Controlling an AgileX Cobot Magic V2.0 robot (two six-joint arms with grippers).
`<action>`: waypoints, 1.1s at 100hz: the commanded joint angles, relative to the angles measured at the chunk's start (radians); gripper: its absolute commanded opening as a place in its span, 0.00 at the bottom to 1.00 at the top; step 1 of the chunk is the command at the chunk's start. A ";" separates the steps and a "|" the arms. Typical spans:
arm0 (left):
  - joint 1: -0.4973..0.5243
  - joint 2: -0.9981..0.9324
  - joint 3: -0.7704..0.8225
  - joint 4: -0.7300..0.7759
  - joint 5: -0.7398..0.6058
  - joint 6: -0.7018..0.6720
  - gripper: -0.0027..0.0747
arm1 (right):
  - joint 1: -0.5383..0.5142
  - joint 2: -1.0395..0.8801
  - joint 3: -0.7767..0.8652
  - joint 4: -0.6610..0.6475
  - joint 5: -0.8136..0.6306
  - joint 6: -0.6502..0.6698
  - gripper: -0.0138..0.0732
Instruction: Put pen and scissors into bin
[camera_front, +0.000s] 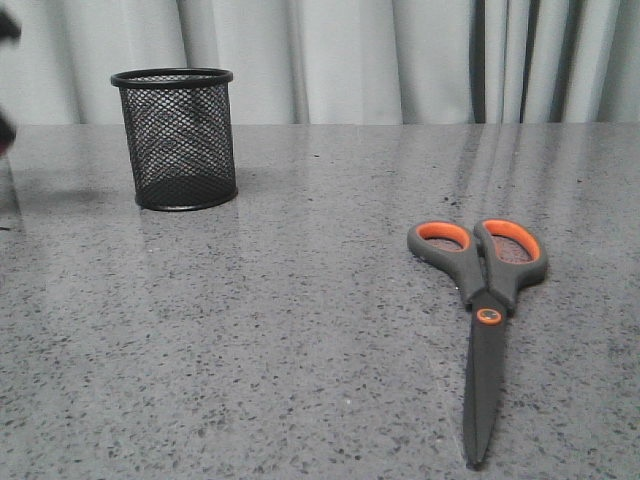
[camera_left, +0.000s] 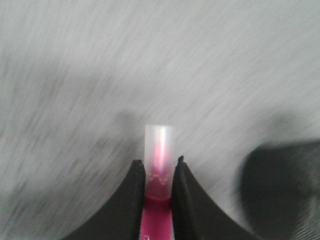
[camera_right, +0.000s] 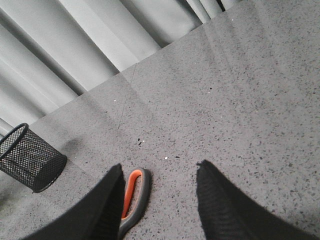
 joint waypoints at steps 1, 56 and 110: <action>-0.011 -0.095 -0.055 -0.357 -0.148 0.273 0.01 | -0.002 0.018 -0.038 0.003 -0.072 -0.011 0.51; -0.290 -0.012 -0.154 -1.199 -0.036 1.274 0.01 | -0.002 0.021 -0.038 0.003 -0.103 -0.011 0.51; -0.297 0.061 -0.057 -1.199 -0.029 1.443 0.01 | -0.002 0.021 -0.038 0.003 -0.083 -0.011 0.51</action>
